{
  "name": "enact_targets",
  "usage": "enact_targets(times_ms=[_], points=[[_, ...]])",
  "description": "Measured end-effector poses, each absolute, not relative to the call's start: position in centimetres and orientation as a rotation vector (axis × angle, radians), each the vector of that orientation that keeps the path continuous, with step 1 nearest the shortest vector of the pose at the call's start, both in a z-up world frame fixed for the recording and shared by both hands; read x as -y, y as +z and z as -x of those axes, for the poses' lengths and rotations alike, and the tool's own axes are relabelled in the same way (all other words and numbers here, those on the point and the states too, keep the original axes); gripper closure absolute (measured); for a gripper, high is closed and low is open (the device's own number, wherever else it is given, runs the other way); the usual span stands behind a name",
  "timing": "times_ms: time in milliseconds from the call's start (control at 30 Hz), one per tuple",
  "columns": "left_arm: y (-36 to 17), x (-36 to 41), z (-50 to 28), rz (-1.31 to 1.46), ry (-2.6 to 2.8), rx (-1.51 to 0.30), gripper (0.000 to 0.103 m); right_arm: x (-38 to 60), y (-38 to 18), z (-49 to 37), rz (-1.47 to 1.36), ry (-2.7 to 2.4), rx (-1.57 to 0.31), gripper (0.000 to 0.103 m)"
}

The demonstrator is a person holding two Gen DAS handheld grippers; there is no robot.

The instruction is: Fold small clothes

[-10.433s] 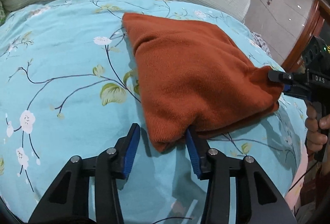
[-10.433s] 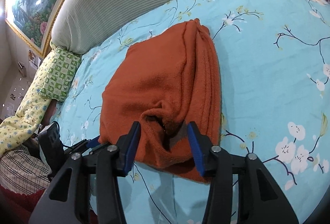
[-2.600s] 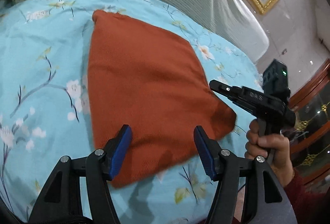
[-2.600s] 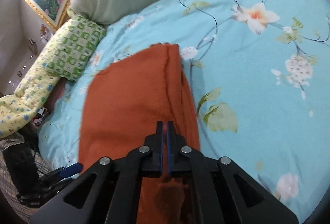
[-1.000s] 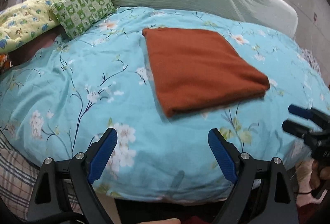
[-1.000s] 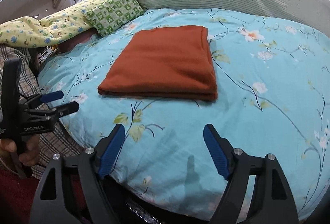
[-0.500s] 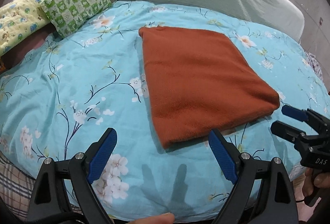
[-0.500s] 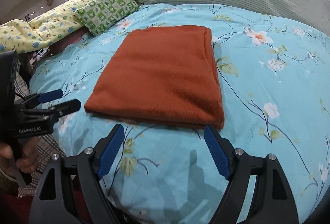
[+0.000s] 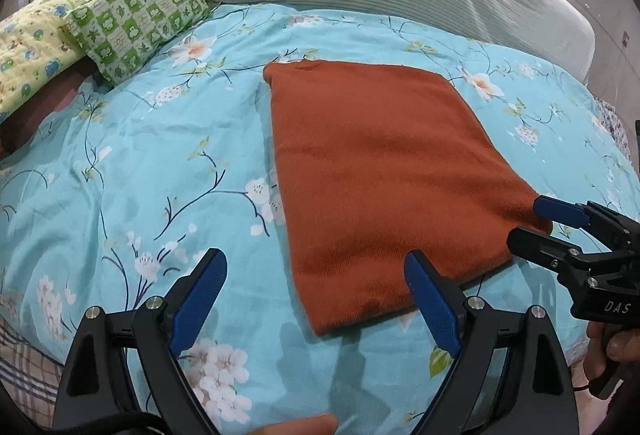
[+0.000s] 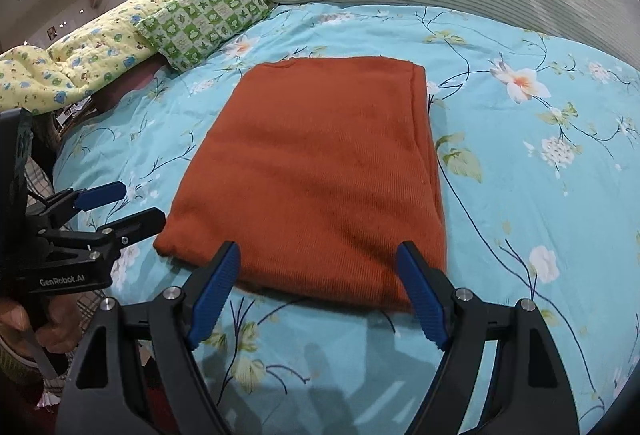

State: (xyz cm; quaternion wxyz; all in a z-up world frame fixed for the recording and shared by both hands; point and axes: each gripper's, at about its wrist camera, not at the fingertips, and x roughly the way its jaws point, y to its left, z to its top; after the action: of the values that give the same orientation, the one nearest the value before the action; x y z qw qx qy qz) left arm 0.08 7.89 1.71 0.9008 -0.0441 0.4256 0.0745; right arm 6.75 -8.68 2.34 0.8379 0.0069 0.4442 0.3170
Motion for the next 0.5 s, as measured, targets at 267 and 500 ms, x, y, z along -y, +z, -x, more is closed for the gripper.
enact_targets(times_ms=[267,500], points=[[1.2,-8.0,-1.5,0.084,0.161,-0.916,0.012,7.7,1.9,-8.0,0.002,0.678,-0.966,0.023],[0.8,-8.1,-2.0,0.070,0.181,-0.945,0.012,7.4,1.4,-8.5,0.021,0.673,-0.995,0.023]])
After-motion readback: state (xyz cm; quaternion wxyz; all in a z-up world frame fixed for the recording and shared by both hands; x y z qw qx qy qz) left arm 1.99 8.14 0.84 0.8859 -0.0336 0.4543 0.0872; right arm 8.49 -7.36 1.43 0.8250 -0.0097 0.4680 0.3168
